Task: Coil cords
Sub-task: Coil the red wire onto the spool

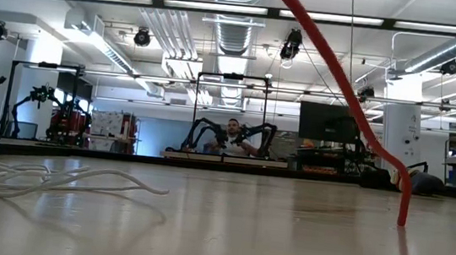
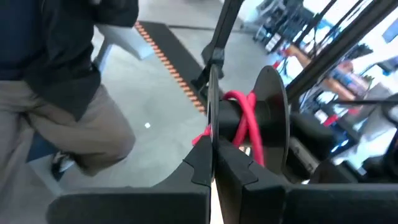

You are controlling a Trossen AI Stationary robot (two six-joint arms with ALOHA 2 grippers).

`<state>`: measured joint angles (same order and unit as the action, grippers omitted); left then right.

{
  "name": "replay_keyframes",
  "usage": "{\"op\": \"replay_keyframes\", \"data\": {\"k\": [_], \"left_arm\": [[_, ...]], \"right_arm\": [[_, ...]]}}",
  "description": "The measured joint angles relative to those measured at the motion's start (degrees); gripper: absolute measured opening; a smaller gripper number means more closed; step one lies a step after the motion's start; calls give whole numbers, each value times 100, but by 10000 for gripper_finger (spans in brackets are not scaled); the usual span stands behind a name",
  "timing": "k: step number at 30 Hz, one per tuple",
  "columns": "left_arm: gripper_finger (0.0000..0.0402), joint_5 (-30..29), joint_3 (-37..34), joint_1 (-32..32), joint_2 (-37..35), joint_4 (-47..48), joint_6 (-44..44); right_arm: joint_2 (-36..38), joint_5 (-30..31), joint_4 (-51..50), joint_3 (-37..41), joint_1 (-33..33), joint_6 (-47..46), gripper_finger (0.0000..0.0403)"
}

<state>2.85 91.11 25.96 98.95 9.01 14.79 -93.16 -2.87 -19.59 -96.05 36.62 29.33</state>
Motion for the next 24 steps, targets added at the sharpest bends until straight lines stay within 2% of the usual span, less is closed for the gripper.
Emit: {"op": "replay_keyframes", "data": {"k": [4,10,24], "left_arm": [[6,9,-54,-5,13,-36,-158],[1,-42,-71,38,70,-135,-486],[3,-318,-84,168,-126,774,-1160]], "right_arm": [[157,302,16,0,-2,57,0],[379,1136,-194,0,0,-49,0],[692,1591,-1874,-2,-15,-2017,0]]}}
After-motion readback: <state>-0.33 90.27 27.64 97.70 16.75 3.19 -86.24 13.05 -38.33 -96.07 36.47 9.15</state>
